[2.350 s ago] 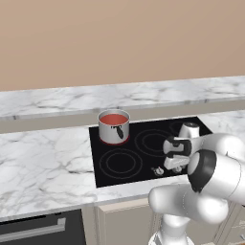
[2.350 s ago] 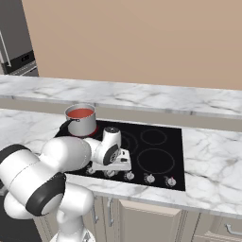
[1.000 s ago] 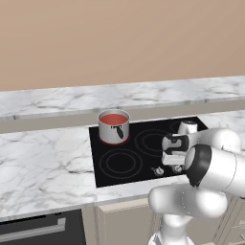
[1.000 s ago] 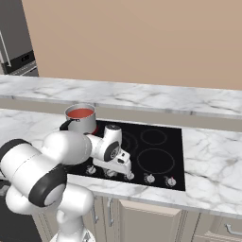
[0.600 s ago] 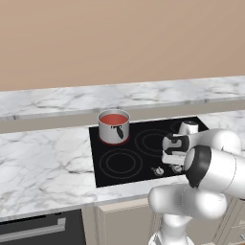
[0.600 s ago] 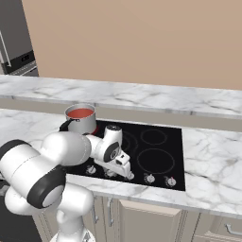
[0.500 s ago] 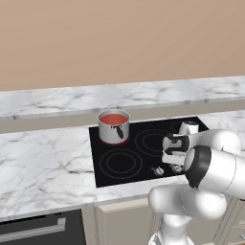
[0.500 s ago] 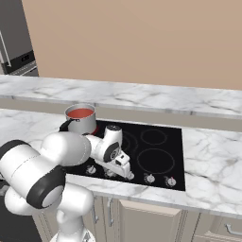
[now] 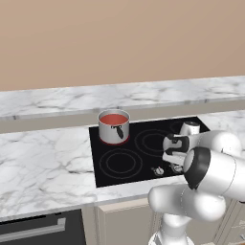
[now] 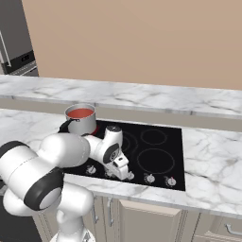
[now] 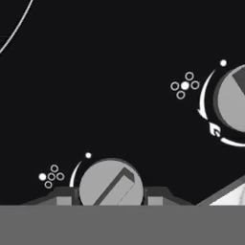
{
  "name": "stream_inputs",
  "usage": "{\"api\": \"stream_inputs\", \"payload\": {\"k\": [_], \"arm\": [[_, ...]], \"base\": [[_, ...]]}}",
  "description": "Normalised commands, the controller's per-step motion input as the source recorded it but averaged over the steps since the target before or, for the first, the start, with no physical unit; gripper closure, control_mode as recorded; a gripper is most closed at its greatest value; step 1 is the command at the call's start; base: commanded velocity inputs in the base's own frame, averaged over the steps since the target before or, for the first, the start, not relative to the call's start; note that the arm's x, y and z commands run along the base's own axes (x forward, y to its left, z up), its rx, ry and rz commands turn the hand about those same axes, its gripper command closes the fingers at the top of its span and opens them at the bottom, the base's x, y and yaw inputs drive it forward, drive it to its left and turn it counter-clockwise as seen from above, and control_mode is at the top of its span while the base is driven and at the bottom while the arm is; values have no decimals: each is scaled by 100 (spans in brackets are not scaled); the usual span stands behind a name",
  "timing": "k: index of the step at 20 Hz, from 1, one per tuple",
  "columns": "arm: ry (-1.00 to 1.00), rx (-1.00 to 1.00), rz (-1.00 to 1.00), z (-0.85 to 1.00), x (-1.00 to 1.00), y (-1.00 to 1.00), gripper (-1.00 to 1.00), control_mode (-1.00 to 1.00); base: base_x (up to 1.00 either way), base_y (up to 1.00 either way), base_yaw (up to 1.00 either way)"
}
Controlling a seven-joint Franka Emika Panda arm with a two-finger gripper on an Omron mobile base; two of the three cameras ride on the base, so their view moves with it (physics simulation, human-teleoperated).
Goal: Wait until the marinara sauce is simmered to a deep red color and then turn off the stove.
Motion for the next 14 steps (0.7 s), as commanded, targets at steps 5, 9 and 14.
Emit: {"api": "stream_inputs", "payload": {"k": [5,9,14], "arm": [[1,0,-23,0,0,0,100,-100],[3,0,-23,0,0,0,100,-100],[6,0,-21,0,0,0,100,-100]], "base": [[0,0,0],[0,0,0],[0,0,0]]}}
